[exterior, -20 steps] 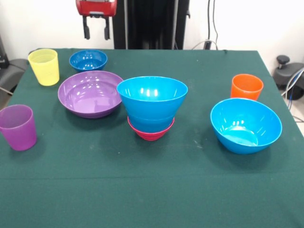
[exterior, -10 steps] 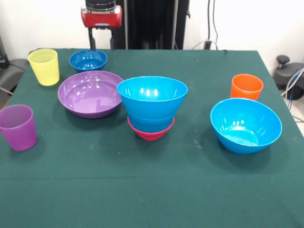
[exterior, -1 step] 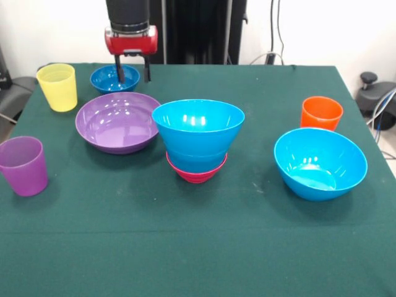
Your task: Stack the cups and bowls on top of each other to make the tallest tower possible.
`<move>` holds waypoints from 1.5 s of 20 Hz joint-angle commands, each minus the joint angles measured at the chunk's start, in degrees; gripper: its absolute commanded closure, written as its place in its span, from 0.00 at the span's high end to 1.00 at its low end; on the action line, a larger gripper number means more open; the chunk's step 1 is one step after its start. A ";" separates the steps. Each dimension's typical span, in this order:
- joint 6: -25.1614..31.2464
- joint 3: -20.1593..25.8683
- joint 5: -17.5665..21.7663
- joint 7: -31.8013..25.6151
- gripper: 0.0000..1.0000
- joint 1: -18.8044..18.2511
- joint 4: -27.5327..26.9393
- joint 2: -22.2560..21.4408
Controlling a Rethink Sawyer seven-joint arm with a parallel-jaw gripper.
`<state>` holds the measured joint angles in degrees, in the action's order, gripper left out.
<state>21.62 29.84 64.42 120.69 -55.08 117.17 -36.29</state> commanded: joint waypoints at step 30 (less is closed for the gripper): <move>0.02 0.39 1.51 -7.27 1.00 2.64 5.84 -8.84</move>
<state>21.62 28.49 68.80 120.69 -51.32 117.19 -38.93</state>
